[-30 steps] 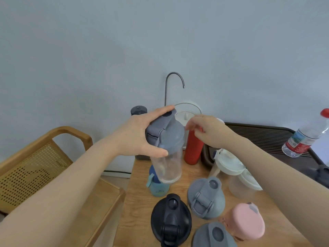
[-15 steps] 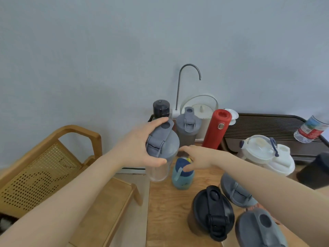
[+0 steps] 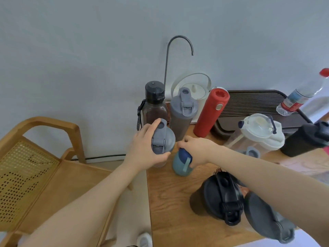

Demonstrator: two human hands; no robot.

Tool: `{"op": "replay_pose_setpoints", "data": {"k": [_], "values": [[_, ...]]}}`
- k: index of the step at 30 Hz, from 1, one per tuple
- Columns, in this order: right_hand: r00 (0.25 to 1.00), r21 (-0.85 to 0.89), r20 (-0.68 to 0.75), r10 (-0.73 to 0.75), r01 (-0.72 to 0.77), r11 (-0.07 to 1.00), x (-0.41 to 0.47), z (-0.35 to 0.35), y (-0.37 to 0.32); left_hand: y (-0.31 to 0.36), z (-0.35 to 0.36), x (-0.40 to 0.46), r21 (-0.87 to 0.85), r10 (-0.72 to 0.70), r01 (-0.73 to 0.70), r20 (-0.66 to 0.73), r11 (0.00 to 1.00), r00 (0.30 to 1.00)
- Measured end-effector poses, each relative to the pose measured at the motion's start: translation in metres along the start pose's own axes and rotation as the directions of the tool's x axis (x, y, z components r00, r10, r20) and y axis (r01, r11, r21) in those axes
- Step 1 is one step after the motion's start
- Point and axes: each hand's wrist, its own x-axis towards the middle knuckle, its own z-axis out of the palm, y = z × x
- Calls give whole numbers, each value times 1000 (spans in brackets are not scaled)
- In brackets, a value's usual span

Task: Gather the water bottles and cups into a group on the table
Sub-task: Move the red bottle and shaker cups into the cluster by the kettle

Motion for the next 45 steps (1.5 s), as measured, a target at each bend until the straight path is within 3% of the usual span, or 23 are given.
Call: {"op": "replay_pose_setpoints", "data": {"k": [6,11,13,15,17,19,21,23,26,29,31,33,38,45], "values": [[990,2,135,-37,38,999,-17,0,14,4,4,9,-24,-41,41,1,999,999],[990,143,116,-77,60,988,-32,-6,24,15,0,5,-11,-111,112,43,994,993],[997,145,-34,-75,79,986,-48,-13,34,20,-3,0,79,-158,153,58,985,986],[947,156,-314,-65,119,981,-66,-18,51,28,-3,-4,274,-175,158,36,949,984],[852,167,-521,43,52,985,-83,-18,78,42,-1,-5,387,-134,132,-20,913,991],[776,225,-574,261,-157,962,-96,-16,107,58,7,-4,386,-41,68,-78,920,996],[734,370,-478,482,-330,869,-107,-9,127,73,20,-3,372,69,-21,-115,928,991],[759,499,-336,557,-359,789,-112,-2,138,86,34,-1,340,159,-114,-108,934,981],[809,490,-292,510,-331,806,-115,1,147,103,54,2,269,219,-233,82,935,972],[826,384,-356,436,-296,875,-115,-2,146,103,71,3,363,18,-194,436,912,900],[848,325,-383,365,-247,913,-113,-3,144,97,80,3,457,-149,-140,540,878,829],[870,315,-394,297,-176,933,-108,-3,140,89,86,3,489,-197,-111,536,865,821],[888,270,-436,145,-24,963,-89,-10,119,75,93,3,434,-130,-70,414,898,901],[889,239,-457,-13,137,961,-60,-32,90,64,75,-19,541,-120,-125,395,831,911]]}}
